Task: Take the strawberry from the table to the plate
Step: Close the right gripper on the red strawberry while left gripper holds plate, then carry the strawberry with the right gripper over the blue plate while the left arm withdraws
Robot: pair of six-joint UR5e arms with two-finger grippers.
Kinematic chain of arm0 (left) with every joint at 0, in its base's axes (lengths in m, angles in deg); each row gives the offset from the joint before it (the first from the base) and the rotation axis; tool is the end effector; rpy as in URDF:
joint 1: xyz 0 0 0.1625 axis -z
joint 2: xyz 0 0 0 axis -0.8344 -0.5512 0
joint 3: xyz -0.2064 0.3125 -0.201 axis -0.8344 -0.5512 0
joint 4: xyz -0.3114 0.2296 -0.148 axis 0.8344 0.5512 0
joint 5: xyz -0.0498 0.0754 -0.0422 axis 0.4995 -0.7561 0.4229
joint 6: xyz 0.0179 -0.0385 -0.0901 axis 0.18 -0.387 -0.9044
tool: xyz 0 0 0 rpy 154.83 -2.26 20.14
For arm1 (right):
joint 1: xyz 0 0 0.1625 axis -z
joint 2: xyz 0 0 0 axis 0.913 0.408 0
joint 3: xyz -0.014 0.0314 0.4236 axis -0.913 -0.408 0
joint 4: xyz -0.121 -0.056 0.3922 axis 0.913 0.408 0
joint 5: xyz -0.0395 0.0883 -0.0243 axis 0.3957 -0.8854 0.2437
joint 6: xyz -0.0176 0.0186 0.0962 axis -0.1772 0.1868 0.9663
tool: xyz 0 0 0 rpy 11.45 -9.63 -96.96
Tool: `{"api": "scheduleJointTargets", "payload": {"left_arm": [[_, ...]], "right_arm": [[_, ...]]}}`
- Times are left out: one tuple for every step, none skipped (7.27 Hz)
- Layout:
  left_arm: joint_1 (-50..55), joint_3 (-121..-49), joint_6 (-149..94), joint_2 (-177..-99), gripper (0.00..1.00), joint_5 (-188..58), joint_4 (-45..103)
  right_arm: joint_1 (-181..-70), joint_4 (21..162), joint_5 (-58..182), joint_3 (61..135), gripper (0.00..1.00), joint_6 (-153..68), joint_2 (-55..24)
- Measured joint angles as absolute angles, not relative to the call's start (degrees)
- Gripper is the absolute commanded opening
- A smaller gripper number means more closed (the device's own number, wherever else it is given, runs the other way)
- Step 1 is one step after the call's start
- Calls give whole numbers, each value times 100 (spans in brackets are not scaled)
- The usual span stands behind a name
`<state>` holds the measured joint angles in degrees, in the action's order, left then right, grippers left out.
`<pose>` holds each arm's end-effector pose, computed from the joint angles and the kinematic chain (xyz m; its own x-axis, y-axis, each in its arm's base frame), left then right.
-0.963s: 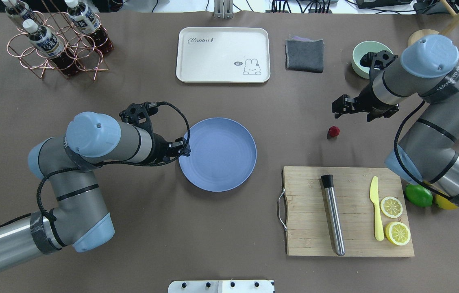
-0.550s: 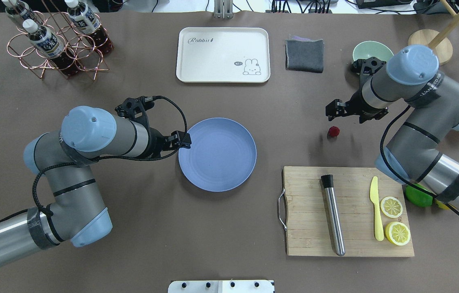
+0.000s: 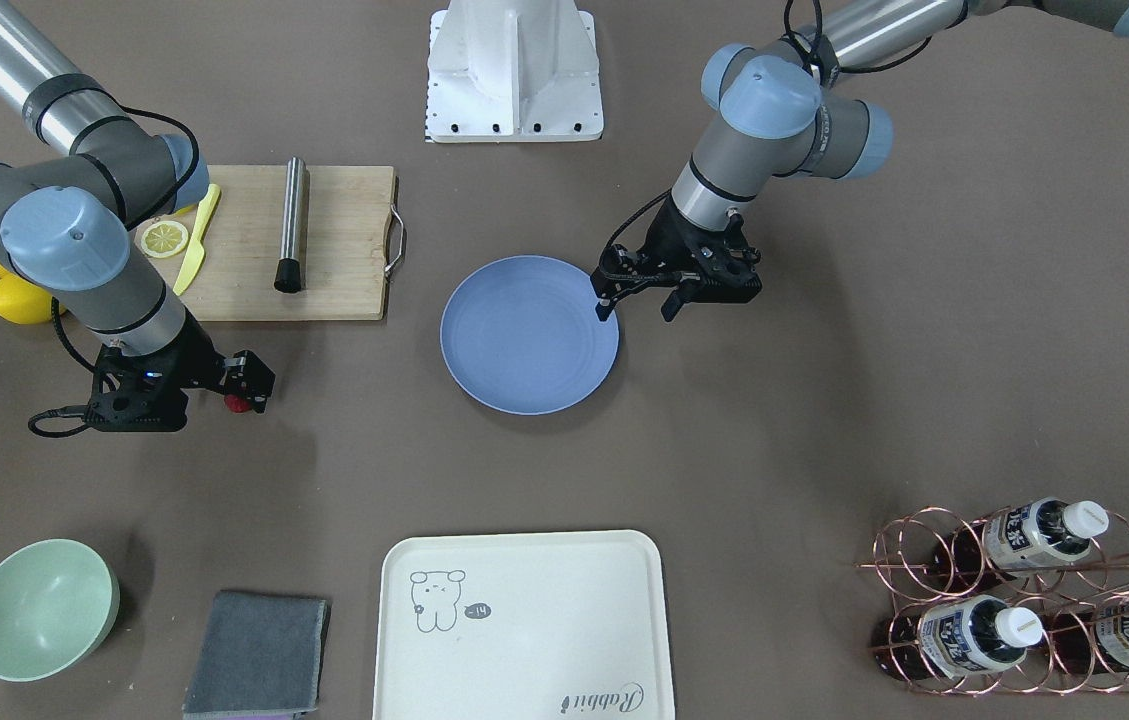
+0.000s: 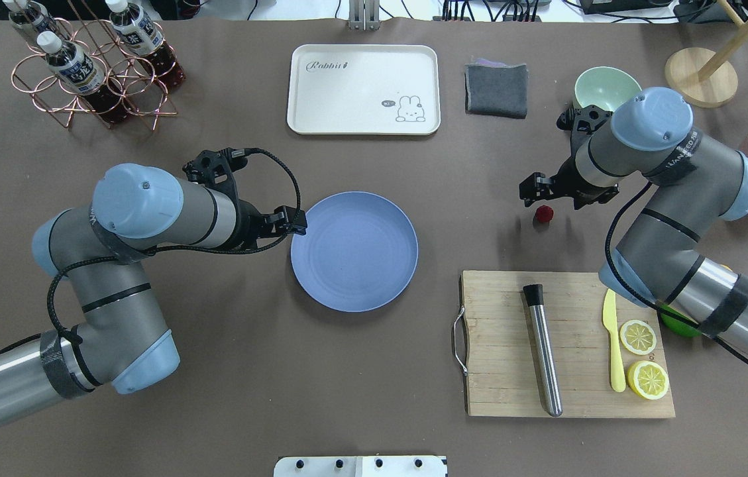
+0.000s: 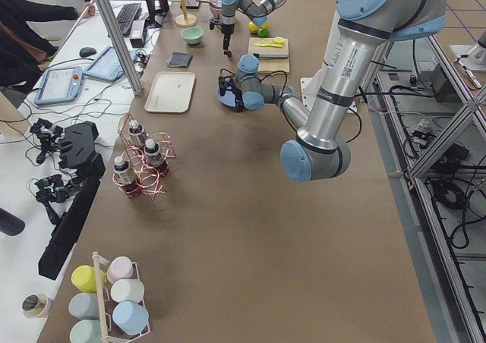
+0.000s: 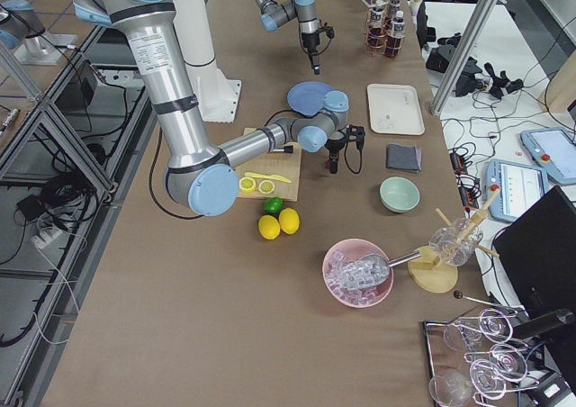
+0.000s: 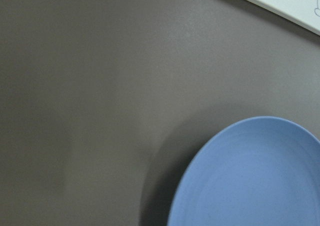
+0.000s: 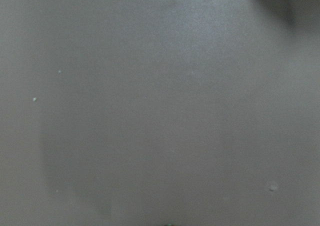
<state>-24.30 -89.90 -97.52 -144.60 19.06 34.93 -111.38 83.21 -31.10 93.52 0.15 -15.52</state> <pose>0.4927 -0.4371 0.2850 0.3934 -0.1392 -0.9088 0.2749 0.9611 -0.0282 -0.3934 -0.5271 0.4396 0.6872 0.0484 0.7249 -0.1065 0.9937 0.0346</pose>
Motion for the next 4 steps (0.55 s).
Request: {"api": "scheduleJointTargets", "payload": {"left_arm": [[-2417, -8987, -9718, -14459, 98, 1910, 3493], [-2406, -8985, -9694, -14453, 98, 1910, 3496], [-2385, -8986, -9642, -14444, 98, 1900, 3499], [-2310, -8985, -9530, -14430, 98, 1896, 3499]], "right_arm": [[-11085, 8324, -3108, 9349, 0, 65, -1551], [-11042, 8332, -3108, 9347, 0, 136, -1549], [-11013, 8349, -3122, 9357, 0, 168, -1551], [-11000, 8364, -3136, 9380, 0, 180, -1559]]}}
